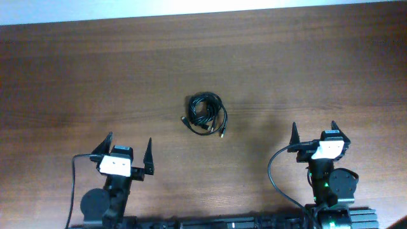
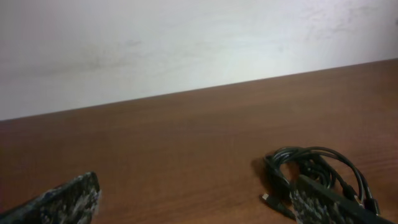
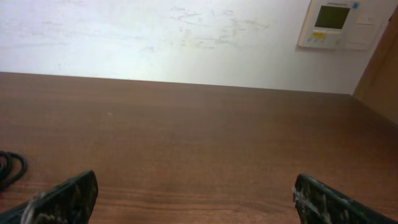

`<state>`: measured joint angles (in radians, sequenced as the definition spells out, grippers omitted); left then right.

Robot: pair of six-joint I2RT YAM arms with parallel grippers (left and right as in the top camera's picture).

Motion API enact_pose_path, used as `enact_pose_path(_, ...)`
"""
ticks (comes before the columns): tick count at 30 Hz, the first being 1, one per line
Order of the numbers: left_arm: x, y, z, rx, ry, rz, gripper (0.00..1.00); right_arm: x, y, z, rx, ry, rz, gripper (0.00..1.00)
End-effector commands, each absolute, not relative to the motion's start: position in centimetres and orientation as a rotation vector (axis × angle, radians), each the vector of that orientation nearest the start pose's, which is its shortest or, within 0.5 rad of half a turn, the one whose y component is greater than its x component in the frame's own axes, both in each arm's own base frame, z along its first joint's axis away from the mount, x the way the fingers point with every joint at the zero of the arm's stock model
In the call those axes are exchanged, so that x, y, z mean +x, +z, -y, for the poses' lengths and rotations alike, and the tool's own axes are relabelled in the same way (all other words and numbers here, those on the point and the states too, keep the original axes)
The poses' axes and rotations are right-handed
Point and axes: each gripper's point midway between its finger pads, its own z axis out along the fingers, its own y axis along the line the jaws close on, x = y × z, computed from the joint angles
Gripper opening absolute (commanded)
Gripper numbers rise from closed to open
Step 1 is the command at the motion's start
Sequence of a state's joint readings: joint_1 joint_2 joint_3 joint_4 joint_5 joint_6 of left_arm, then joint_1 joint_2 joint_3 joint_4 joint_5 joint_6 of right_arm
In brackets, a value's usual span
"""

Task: Untangle cables

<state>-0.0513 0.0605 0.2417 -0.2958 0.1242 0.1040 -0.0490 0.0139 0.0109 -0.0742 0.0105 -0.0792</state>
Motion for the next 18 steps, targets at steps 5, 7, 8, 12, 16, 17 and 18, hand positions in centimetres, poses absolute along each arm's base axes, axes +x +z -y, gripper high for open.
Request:
enact_pose_path(5,24.1,22.9,3.7,0.178,-0.135,-1.757,0.99,24.6,15.6,1.5,-0.008,-0.107,-1.650,0.99)
enact_pose_path(7,24.9,23.5,3.8,0.153,-0.165,-1.789,0.99,24.6,15.6,1.5,-0.008,-0.107,-1.650,0.99)
enact_pose_path(8,25.1,23.6,4.0,0.160,-0.174,-1.797,0.99,24.6,15.6,1.5,-0.008,-0.107,-1.650,0.99)
enact_pose_path(12,26.5,24.0,5.0,0.161,-0.254,-1.877,0.99,24.6,15.6,1.5,-0.008,-0.107,-1.650,0.99)
enact_pose_path(16,28.2,23.8,5.8,0.175,-0.311,-2.017,0.99,24.6,15.6,1.5,-0.008,-0.107,-1.650,0.99)
enact_pose_path(17,28.9,23.7,5.9,0.171,-0.319,-2.076,0.99,24.6,15.6,1.5,-0.009,-0.107,-1.650,0.99)
enact_pose_path(18,29.3,23.7,6.3,0.182,-0.344,-2.103,0.99,24.6,15.6,1.5,-0.009,-0.107,-1.650,0.99)
